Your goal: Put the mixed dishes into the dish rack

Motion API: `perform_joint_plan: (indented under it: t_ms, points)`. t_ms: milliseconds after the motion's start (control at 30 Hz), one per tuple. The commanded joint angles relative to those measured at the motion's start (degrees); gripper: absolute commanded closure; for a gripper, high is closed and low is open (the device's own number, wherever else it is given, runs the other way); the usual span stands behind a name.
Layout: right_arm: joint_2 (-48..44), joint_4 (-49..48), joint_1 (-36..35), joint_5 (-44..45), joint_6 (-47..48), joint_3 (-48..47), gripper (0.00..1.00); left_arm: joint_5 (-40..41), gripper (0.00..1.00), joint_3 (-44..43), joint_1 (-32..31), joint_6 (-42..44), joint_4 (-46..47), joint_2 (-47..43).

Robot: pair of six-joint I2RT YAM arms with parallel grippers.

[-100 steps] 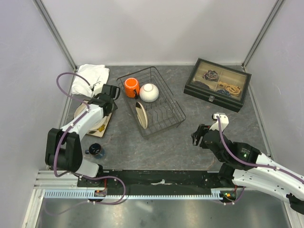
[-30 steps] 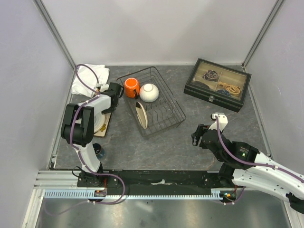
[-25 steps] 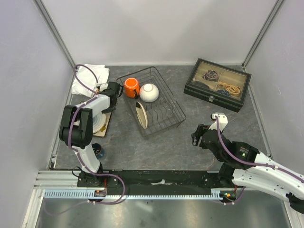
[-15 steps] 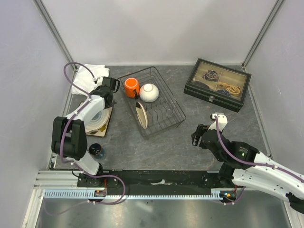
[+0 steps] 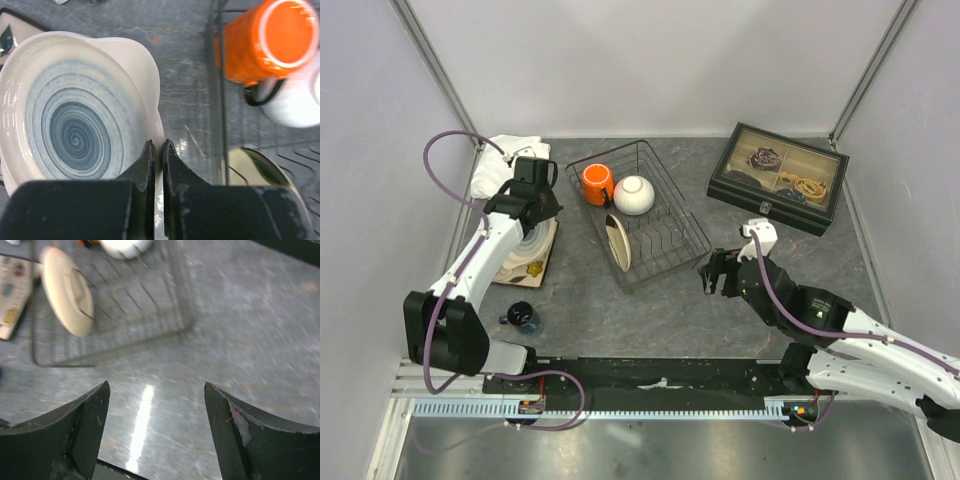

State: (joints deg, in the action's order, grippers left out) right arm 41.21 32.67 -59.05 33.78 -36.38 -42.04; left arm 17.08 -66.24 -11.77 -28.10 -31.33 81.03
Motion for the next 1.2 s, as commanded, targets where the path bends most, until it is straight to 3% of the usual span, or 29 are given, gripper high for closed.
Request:
perform_joint_plan:
  t_ms: [0, 533, 667, 1167]
  points:
    - [6.9, -12.1, 0.0, -5.2, 6.1, -5.6, 0.16, -3.0, 0.99, -3.3, -0.1, -0.6, 2.4, -7.0]
    - [30.8, -45.7, -4.2, -8.7, 10.8, -13.3, 0.16, -15.5, 0.98, -9.1, -1.1, -13.2, 1.7, -12.6]
    - [38.0, -48.1, -7.6, -9.0, 13.5, -17.5, 0.16, -16.8, 0.98, -10.0, -1.2, -18.1, 3.6, -13.4]
    - [51.9, -51.8, -7.8, -8.5, 12.7, -29.0, 0.14, -19.5, 0.98, -8.2, -1.5, -22.2, 5.7, -17.0]
